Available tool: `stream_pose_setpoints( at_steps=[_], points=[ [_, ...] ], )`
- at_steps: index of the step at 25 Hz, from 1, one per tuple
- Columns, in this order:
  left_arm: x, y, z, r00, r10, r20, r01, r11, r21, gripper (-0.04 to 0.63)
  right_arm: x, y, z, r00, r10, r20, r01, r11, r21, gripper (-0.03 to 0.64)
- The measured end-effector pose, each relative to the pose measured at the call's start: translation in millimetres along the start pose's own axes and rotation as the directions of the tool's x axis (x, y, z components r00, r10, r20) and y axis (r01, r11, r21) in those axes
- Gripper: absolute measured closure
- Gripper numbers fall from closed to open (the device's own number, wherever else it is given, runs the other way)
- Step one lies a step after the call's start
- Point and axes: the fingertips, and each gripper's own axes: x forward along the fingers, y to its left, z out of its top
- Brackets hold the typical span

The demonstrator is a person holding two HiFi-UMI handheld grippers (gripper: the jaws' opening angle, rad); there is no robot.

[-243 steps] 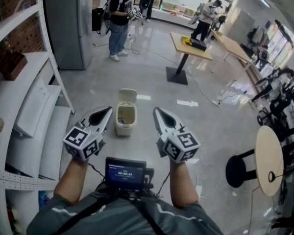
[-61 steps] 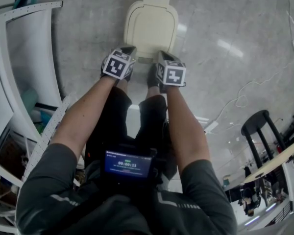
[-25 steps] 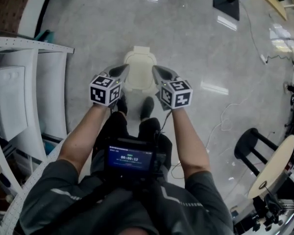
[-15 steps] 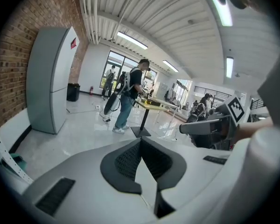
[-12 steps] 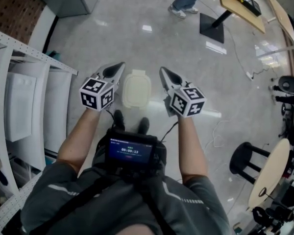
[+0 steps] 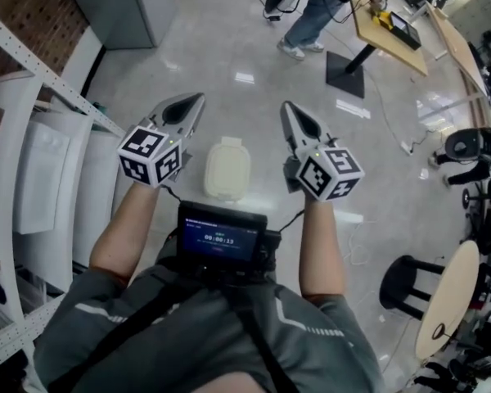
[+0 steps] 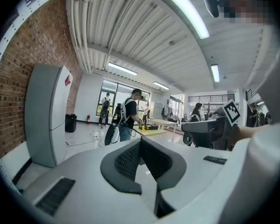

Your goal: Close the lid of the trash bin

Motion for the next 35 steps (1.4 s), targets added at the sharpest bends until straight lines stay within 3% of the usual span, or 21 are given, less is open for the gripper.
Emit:
stream_pose_setpoints(
  at_steps=[4, 8, 13, 35],
  points=[
    [-10.6, -9.0, 25.5, 0.999, -0.027, 0.035, 0.026, 0.999, 0.035, 0.601, -5.1, 19.0, 17.5, 0.999, 0.043, 0.011, -0.043, 0.998, -0.039, 0.607],
    [-16.7, -18.2, 39.9, 0.998, -0.046, 0.052, 0.044, 0.998, 0.047, 0.601, -11.5, 27.4, 32.8, 0.999, 0.031, 0.023, -0.029, 0.995, -0.094, 0.607],
    [-24.0, -14.5, 50.3, 0.996, -0.005, 0.084, 0.001, 0.999, 0.046, 0.601, -17.6, 33.3, 46.2, 0.998, 0.028, 0.049, -0.023, 0.995, -0.102, 0.607],
    [-23.1, -21.0, 52.1, 0.993, -0.032, 0.11, 0.027, 0.999, 0.046, 0.601, -17.4, 34.7, 42.3, 0.998, 0.013, 0.055, -0.006, 0.992, -0.127, 0.609]
  ],
)
